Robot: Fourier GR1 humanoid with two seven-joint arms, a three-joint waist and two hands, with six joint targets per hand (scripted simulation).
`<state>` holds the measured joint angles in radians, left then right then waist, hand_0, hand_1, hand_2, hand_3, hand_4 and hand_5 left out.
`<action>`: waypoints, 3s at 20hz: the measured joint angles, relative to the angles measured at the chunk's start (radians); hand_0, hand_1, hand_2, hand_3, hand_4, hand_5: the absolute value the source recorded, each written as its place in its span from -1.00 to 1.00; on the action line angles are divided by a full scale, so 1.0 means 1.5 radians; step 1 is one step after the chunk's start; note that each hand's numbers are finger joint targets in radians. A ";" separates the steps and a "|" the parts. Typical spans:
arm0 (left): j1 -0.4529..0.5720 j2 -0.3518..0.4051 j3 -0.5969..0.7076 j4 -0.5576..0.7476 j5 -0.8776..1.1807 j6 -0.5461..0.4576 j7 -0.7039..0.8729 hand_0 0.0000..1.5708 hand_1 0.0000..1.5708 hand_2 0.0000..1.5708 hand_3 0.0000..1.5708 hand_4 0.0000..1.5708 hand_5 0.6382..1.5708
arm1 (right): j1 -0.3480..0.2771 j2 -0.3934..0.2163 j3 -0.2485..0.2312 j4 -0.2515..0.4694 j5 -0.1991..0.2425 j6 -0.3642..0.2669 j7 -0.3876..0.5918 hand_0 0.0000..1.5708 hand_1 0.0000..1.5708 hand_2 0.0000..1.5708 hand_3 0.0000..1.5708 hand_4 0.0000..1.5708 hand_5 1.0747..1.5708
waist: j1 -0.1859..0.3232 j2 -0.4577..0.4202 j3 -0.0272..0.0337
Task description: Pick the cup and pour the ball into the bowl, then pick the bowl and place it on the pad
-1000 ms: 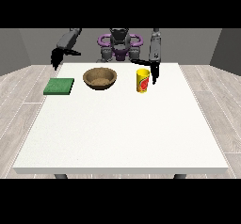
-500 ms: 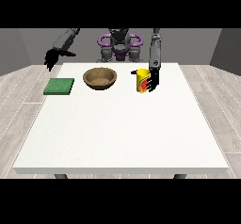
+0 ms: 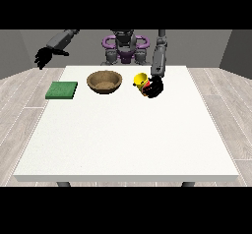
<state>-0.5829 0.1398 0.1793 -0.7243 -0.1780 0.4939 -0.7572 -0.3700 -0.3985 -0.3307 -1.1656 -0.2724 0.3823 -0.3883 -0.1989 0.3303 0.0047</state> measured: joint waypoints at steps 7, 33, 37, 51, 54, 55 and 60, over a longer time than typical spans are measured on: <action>-0.017 -0.014 -0.104 -0.004 -0.122 0.052 0.152 0.76 0.76 1.00 1.00 0.32 0.93 | 0.014 -0.019 -0.022 0.119 0.012 -0.002 0.001 -1.00 -1.00 -1.00 -1.00 -1.00 0.96 | 0.058 -0.121 -0.0013; -0.117 -0.090 -0.426 -0.084 -0.594 0.007 0.680 -0.30 -0.30 1.00 1.00 0.19 0.99 | 0.021 -0.068 -0.050 0.342 0.048 -0.001 -0.085 -1.00 -1.00 -1.00 -0.77 -1.00 0.85 | 0.150 -0.226 -0.0025; -0.132 -0.092 -0.472 -0.087 -0.652 -0.012 0.727 -0.42 -0.42 1.00 1.00 0.14 1.00 | -0.015 -0.058 -0.034 0.339 0.059 -0.024 -0.063 -1.00 -1.00 -1.00 -0.66 -1.00 0.84 | 0.144 -0.222 -0.0028; -0.155 -0.089 -0.630 -0.117 -0.791 -0.144 0.816 -1.00 -1.00 1.00 1.00 0.59 0.62 | -0.102 -0.034 -0.013 0.348 0.060 -0.032 -0.037 -1.00 -1.00 -1.00 -0.79 -1.00 0.78 | 0.108 -0.179 -0.0028; -0.186 -0.087 -0.635 -0.104 -0.815 -0.193 0.796 -0.11 -0.11 1.00 1.00 0.53 0.67 | -0.099 -0.028 -0.012 0.350 0.058 -0.032 -0.041 -1.00 -1.00 -1.00 -0.77 -1.00 0.79 | 0.102 -0.184 -0.0028; -0.199 -0.088 -0.640 -0.108 -0.823 -0.213 0.793 -0.02 -0.02 1.00 1.00 0.53 0.67 | -0.101 -0.031 -0.014 0.354 0.058 -0.031 -0.042 -1.00 -1.00 -1.00 -0.70 -1.00 0.80 | 0.106 -0.186 -0.0027; -0.245 -0.085 -0.661 -0.113 -0.876 -0.287 0.768 0.98 0.98 1.00 1.00 0.51 0.78 | -0.090 -0.041 -0.017 0.372 0.057 -0.022 -0.039 -1.00 -1.00 -1.00 -0.73 -1.00 0.78 | 0.118 -0.206 -0.0026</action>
<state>-0.9500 0.0124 -0.8126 -0.8936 -1.4924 0.0637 0.3949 -0.5049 -0.4604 -0.3558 -0.6069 -0.1872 0.3493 -0.4470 -0.0214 0.0206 0.0008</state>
